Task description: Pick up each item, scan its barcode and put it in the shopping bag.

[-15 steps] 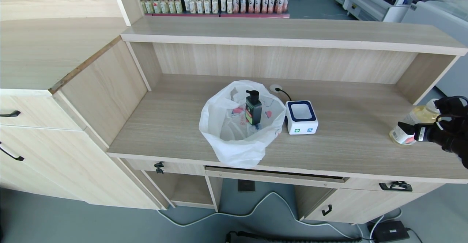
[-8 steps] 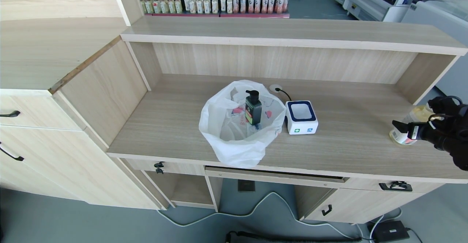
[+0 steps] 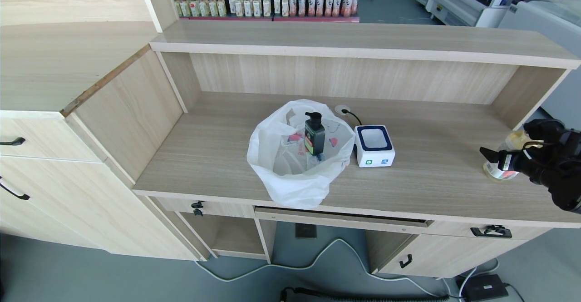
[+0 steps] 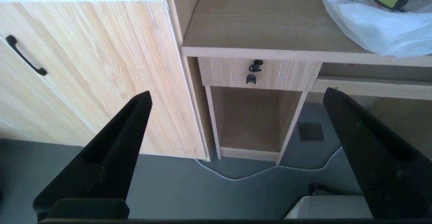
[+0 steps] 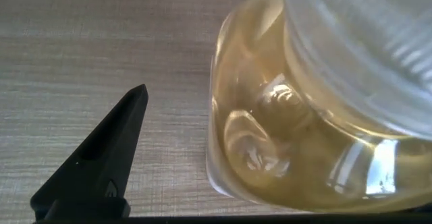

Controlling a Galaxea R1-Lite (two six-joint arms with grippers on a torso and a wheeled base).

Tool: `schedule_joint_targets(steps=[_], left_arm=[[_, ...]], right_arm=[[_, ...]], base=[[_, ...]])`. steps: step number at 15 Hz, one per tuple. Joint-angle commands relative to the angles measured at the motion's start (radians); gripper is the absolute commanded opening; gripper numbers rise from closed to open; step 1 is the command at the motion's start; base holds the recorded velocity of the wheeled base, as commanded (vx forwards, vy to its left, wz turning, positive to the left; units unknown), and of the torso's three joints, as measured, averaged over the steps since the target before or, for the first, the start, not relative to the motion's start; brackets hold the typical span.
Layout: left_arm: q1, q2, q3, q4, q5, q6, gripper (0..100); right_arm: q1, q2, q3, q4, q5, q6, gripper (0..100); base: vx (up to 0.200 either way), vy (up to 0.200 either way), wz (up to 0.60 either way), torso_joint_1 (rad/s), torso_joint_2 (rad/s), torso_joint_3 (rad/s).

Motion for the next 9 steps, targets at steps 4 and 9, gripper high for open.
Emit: schedule_joint_targets(steps=[4,9], left_arm=[[0.0,0.0,0.0,0.0,0.001,0.0,100],[0.0,0.0,0.0,0.0,0.001,0.0,100]], right_arm=[[0.0,0.008,-0.007,-0.035,0.002,0.019,0],[-0.004,0.008,-0.012,-0.039,0.001,0.011,0]], base=[[0.0,0.0,0.0,0.0,0.0,0.0],[0.0,0.0,0.0,0.0,0.0,0.0]])
